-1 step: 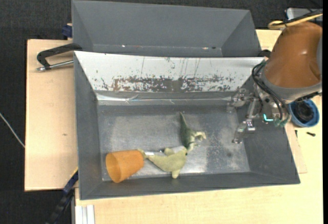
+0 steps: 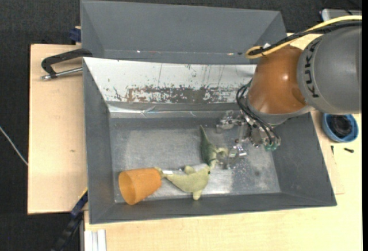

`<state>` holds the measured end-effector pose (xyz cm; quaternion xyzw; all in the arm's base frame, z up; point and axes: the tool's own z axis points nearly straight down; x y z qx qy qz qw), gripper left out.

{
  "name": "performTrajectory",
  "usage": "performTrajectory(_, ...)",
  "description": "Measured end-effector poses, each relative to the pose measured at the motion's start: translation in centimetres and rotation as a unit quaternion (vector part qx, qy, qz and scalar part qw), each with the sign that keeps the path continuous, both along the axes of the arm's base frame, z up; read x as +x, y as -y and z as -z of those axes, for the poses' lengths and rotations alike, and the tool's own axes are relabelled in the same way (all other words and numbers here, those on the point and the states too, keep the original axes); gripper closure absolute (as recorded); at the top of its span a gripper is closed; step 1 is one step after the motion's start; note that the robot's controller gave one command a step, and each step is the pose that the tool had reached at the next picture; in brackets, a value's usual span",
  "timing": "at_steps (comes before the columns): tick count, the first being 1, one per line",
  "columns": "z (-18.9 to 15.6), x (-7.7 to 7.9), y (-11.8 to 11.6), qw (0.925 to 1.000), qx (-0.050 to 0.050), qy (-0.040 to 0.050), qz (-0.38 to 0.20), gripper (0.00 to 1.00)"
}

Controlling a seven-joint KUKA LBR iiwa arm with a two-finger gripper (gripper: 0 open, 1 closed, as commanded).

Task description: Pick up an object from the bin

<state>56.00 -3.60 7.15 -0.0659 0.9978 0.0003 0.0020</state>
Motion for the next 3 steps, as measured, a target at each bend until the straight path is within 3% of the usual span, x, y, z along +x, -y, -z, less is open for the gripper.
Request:
performTrajectory(1, -0.4, -0.2, -4.5, 1.0000, 0.001, -0.0010, 0.003, 0.00)
performTrajectory(2, -0.5, 0.0, -4.2, 1.0000, 0.000, 0.0029, 0.005, 1.00)
performTrajectory(3, -13.6, 1.5, -3.4, 0.9997, 0.000, 0.0052, 0.023, 1.00)
